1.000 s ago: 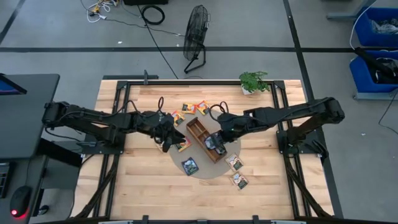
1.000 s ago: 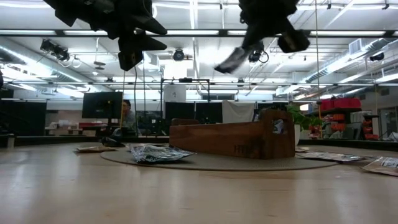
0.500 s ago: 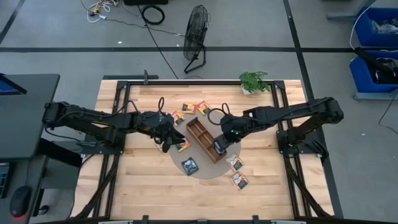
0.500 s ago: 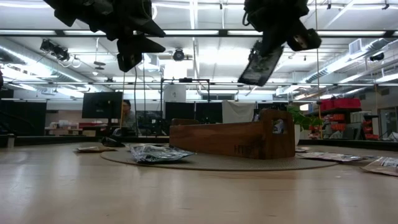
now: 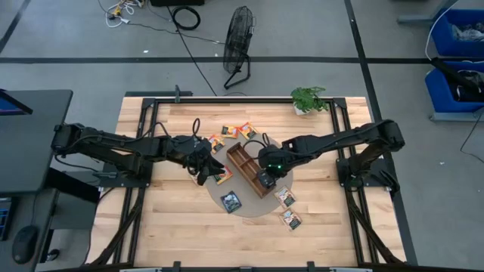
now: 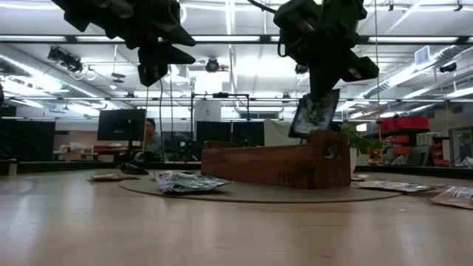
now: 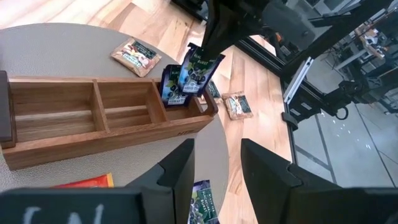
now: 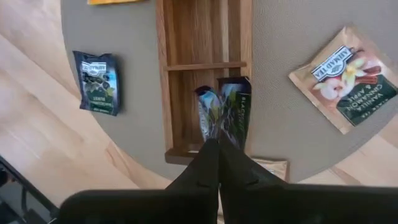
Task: Pick & Place Tea
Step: Put the purple tea bag into the right section of the wooden organizer
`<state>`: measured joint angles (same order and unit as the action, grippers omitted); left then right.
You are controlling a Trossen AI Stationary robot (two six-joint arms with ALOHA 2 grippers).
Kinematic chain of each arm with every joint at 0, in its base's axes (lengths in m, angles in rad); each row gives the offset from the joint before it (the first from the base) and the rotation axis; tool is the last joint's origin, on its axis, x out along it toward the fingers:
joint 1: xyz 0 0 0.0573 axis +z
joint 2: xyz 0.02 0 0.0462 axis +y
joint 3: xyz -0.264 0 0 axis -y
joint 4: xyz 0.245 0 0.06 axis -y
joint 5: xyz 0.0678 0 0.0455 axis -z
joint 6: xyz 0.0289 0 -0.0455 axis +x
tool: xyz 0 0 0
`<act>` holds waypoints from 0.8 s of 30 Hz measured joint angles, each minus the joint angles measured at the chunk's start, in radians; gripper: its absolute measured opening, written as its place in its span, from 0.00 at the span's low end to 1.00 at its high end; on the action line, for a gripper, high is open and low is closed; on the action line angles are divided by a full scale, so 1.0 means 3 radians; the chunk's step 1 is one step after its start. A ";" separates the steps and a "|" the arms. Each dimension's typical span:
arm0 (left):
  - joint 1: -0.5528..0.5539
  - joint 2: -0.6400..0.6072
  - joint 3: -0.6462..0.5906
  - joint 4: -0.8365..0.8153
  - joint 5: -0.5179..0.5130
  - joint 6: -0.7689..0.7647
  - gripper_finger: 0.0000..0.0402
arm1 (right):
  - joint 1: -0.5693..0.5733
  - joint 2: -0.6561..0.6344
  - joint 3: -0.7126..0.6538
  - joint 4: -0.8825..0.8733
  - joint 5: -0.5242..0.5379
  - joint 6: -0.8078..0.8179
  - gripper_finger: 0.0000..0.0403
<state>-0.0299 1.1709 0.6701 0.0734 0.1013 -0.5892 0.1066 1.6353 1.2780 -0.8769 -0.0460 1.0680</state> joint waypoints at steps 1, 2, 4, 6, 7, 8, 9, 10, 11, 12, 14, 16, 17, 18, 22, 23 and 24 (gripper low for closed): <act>0.0000 0.0000 0.0000 -0.0004 0.0000 0.0000 0.34 | 0.0000 0.0002 -0.0001 -0.0010 0.0000 -0.0007 0.00; 0.0000 0.0000 0.0000 -0.0007 0.0000 0.0000 0.34 | 0.0000 0.0014 0.0000 0.0001 0.0001 -0.0011 0.00; 0.0000 0.0000 0.0000 -0.0010 0.0000 0.0000 0.34 | 0.0000 0.0033 -0.0001 -0.0024 -0.0009 -0.0011 0.00; 0.0000 0.0000 0.0000 -0.0010 0.0000 0.0000 0.34 | 0.0000 0.0048 0.0000 -0.0023 -0.0035 -0.0025 0.00; 0.0000 0.0000 0.0000 -0.0011 0.0000 0.0000 0.34 | -0.0002 0.0068 0.0003 0.0001 -0.0048 -0.0029 0.00; 0.0000 0.0000 0.0000 -0.0011 0.0000 0.0000 0.34 | -0.0003 0.0088 0.0002 -0.0002 -0.0056 -0.0044 0.00; 0.0000 0.0000 0.0000 -0.0010 0.0000 0.0000 0.34 | -0.0002 0.0115 -0.0001 -0.0014 -0.0058 -0.0066 0.00; 0.0000 0.0000 0.0000 -0.0016 0.0000 0.0000 0.34 | -0.0001 0.0144 -0.0001 0.0022 -0.0061 -0.0079 0.00; 0.0000 0.0000 0.0000 -0.0022 -0.0001 0.0000 0.34 | -0.0001 0.0158 -0.0001 0.0068 -0.0064 -0.0084 0.00; 0.0000 0.0001 -0.0001 -0.0025 -0.0001 0.0001 0.34 | -0.0001 0.0164 -0.0001 0.0066 -0.0064 -0.0087 0.00; 0.0000 0.0000 0.0000 -0.0034 -0.0001 0.0002 0.34 | -0.0001 0.0196 -0.0001 0.0114 -0.0072 -0.0099 0.00; 0.0000 0.0000 -0.0001 -0.0067 -0.0001 0.0001 0.34 | -0.0001 0.0211 -0.0002 0.0092 -0.0056 -0.0114 0.00; 0.0000 0.0000 -0.0001 -0.0068 -0.0001 0.0003 0.34 | -0.0001 0.0217 -0.0002 0.0095 -0.0051 -0.0122 0.00; 0.0000 0.0000 -0.0001 -0.0079 -0.0001 0.0010 0.34 | -0.0005 0.0226 -0.0001 0.0121 -0.0053 -0.0122 0.00; 0.0000 0.0000 -0.0001 -0.0101 -0.0001 0.0023 0.34 | -0.0020 0.0259 -0.0004 0.0101 -0.0058 -0.0126 0.00; 0.0000 0.0001 -0.0001 -0.0104 -0.0001 0.0023 0.34 | -0.0026 0.0266 -0.0001 0.0107 -0.0063 -0.0123 0.00; 0.0000 0.0000 -0.0001 -0.0104 -0.0001 0.0023 0.34 | -0.0028 0.0269 -0.0001 0.0085 -0.0069 -0.0122 0.00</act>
<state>-0.0299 1.1709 0.6697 0.0423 0.1009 -0.5823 0.0981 1.7161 1.2777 -0.8513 -0.0667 1.0315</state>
